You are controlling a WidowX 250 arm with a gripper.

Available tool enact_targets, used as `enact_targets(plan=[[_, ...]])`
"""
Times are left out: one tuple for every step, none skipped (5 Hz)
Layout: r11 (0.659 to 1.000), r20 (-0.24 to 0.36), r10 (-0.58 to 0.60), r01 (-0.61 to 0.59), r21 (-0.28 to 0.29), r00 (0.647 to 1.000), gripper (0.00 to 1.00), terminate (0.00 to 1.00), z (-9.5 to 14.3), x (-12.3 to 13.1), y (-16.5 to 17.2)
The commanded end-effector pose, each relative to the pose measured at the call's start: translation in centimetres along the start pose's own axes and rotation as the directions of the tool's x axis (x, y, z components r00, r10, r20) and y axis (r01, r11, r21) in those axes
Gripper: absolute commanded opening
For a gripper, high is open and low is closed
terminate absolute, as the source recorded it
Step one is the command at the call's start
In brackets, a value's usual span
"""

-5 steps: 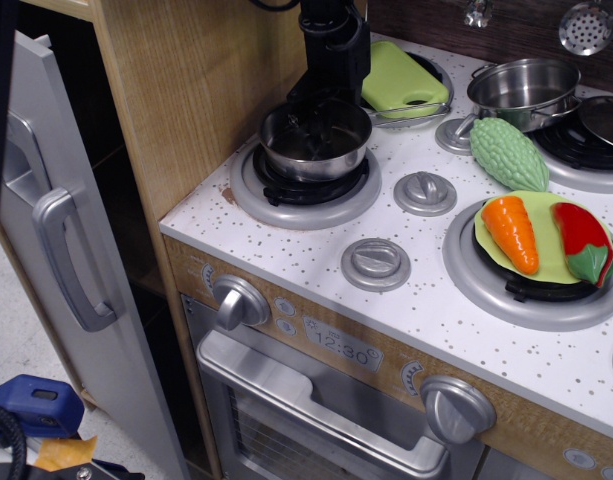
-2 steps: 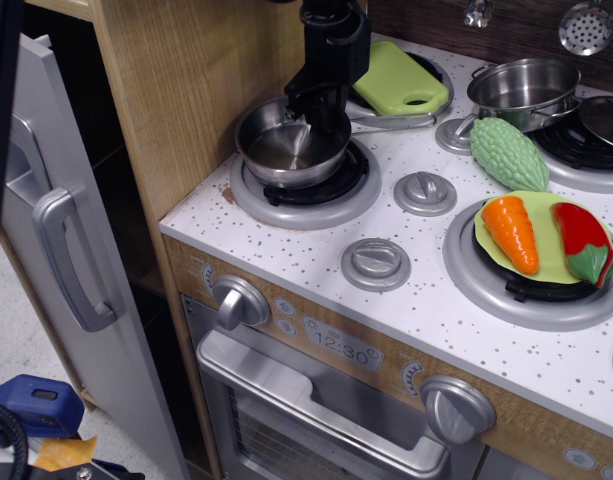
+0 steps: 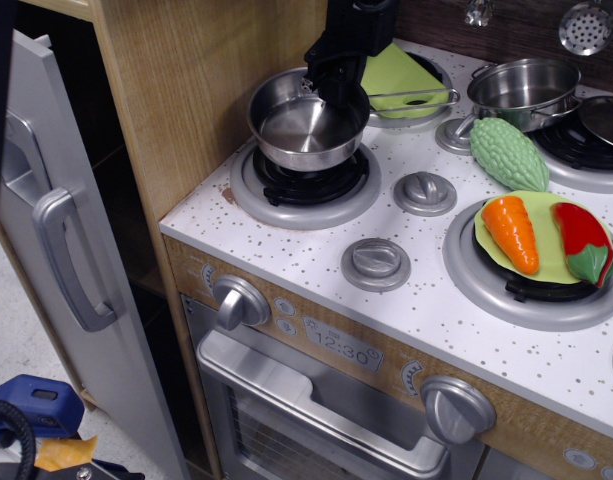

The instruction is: Pick up pan from stove

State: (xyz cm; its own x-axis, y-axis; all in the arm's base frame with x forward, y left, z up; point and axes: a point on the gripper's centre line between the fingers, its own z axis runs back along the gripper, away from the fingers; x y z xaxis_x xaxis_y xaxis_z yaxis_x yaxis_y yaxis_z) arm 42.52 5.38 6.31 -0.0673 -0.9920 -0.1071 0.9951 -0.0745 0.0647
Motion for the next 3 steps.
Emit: enact_targets(plan=[[0.997, -0.031, -0.003, 0.006, 0.082, 1.0, 0.0, 0.0, 5.65, -0.61, 1.25], [0.997, -0.056, -0.013, 0.017, 0.075, 0.998, 0.0, 0.0, 5.89, -0.78, 1.31], [0.996, -0.069, -0.019, 0.025, 0.084, 0.997, 0.0, 1.0, 6.37, -0.89, 1.26]])
